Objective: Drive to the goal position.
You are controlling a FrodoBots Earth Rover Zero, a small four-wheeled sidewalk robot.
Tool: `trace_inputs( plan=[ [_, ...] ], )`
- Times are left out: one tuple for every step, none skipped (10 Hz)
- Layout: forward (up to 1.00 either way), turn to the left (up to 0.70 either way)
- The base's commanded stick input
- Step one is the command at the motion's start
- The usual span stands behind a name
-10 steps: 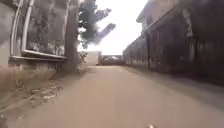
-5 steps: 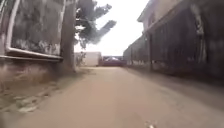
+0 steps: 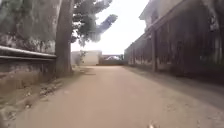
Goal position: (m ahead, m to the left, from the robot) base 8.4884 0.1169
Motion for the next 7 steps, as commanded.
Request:
trace_inputs(
  plan=[
    [1.00,0.00],
    [1.00,0.00],
    [1.00,0.00],
    [1.00,0.00],
    [1.00,0.00],
    [1.00,0.00],
    [1.00,0.00]
  ],
)
